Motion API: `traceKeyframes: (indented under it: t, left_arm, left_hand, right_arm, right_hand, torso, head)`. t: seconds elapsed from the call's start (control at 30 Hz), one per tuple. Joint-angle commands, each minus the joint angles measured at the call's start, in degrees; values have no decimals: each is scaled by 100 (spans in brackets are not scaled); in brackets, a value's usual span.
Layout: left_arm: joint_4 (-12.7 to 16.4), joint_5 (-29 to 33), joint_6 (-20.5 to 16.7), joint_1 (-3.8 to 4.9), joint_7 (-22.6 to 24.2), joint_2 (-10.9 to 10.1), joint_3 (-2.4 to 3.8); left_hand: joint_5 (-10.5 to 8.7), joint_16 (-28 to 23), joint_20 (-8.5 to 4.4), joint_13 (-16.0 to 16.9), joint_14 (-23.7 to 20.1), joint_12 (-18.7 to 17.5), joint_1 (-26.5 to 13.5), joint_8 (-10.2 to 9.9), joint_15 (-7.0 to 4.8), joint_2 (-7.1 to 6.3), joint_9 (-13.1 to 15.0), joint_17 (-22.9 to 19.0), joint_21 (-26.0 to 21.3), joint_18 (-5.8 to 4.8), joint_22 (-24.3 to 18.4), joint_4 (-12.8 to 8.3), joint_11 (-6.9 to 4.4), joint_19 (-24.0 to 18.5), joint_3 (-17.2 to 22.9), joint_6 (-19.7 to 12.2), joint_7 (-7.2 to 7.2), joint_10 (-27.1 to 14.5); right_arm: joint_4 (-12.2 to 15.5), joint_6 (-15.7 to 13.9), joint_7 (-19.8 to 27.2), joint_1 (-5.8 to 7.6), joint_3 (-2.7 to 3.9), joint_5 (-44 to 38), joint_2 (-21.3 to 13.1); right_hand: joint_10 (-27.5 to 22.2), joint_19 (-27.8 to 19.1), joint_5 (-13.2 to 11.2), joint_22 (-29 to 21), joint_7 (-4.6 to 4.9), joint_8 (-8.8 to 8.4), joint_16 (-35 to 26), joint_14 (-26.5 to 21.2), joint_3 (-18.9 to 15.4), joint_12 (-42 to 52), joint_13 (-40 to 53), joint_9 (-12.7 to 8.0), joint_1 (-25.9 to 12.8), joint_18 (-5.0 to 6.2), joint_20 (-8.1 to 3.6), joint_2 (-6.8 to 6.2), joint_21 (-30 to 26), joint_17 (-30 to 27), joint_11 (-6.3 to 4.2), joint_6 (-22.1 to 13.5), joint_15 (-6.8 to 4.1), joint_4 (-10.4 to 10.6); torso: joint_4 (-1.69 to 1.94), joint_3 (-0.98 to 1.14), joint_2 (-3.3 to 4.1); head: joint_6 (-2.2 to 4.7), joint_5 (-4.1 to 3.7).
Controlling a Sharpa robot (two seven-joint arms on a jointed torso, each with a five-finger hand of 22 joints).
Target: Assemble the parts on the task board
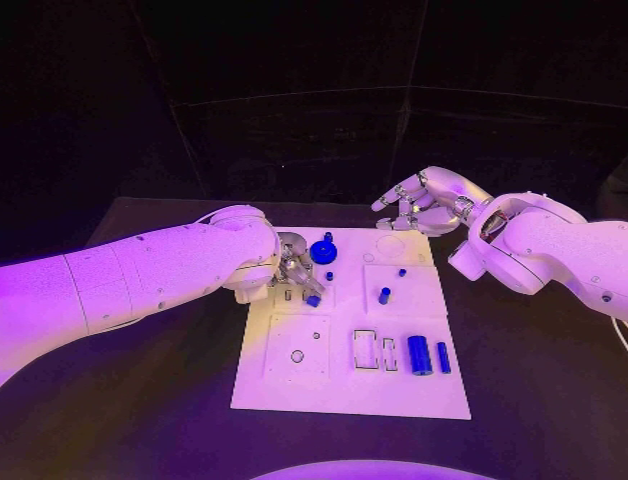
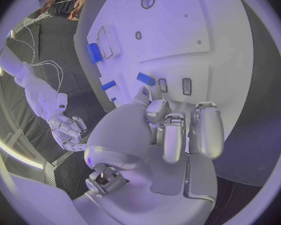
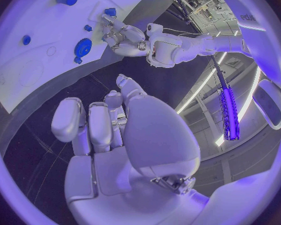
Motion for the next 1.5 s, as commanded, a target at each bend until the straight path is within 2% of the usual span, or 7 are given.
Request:
traceKeyframes:
  t: [0.03,0.13,0.23,0.5,0.93,1.13,1.5]
  left_arm:
    - [26,-20,29,9,122,-6,2]
    - [51,-6,-12,9,151,-25,2]
    - [88,1,-77,9,169,-51,2]
    - [160,6,-239,9,205,-92,3]
    - [330,241,-746,8,670,-386,2]
    - [508,1162,-1359,5,1434,-820,-1]
    - [730,3907,-1994,1,3267,-1620,-19]
  left_hand:
    - [302,18,-54,-42,594,-79,294,-68,-54,2,-32,1509,22,-42,-3,-234,-23,1,340,-78,2,-42]
    - [490,18,-54,-100,594,-166,426,-129,-36,-101,-61,1509,15,-42,-4,-449,4,-8,836,-133,45,-76]
    - [520,18,-11,-154,594,-231,-126,-98,42,-607,-36,1509,11,-40,13,-572,45,-15,2119,-107,124,-31]
    - [501,18,13,-156,594,-214,-808,84,25,-1110,108,1509,0,-36,34,-833,50,-17,3676,-158,102,28]
    - [457,18,25,-434,594,-442,-1231,115,34,-1203,147,1509,-149,9,-185,-760,76,-132,3892,-248,117,-127]
    - [435,-400,141,-1881,394,-1731,-1493,-219,181,-1287,-61,920,-1055,263,-1487,-602,276,-835,3639,-626,357,-1170]
    - [451,-1735,334,-2398,-289,-2163,-1383,-495,375,-1219,-365,-649,-2852,646,-3639,-576,487,-1967,3252,-891,590,-1690]
  right_arm:
    - [-1,55,11,12,4,-20,9]
    - [-8,52,18,12,4,-20,15]
    - [1,35,35,11,3,-20,18]
    - [-3,11,61,11,3,-20,39]
    - [1,188,-21,10,2,-457,72]
    - [117,483,-170,7,-2,-1651,194]
    - [191,929,-291,-41,-146,-4083,872]
  right_hand:
    - [12,10,39,5,27,20,20,110,35,28,5,-7,-9,60,-27,35,-2,3,-8,-2,-31,0]
    - [10,10,49,5,27,23,18,111,43,28,2,-7,-10,60,-27,36,-1,2,-8,0,-31,0]
    - [12,11,61,4,27,25,25,114,53,34,6,-7,-11,61,-28,36,-2,12,-8,2,-31,0]
    - [12,11,62,4,27,25,25,115,53,34,6,-7,-11,61,-28,36,-2,12,-8,2,-31,0]
    - [2,27,87,24,22,52,47,126,139,46,6,-3,16,57,-30,36,9,50,-13,35,-35,-30]
    - [164,226,-111,390,-7,102,331,223,265,265,183,0,6,-12,-43,20,198,408,-37,182,-51,-62]
    - [400,345,-543,653,-108,44,509,264,428,608,498,-22,29,-58,-77,-40,347,631,-110,376,-100,-143]
  torso:
    - [-1,2,2]
    - [-2,0,0]
    - [3,0,4]
    - [6,0,0]
    - [6,-4,-8]
    - [11,0,-9]
    - [45,-23,-8]
  head:
    - [1,4]
    - [-2,0]
    - [-4,-12]
    - [-8,-14]
    - [-13,-2]
    - [-7,-14]
    - [-15,-38]
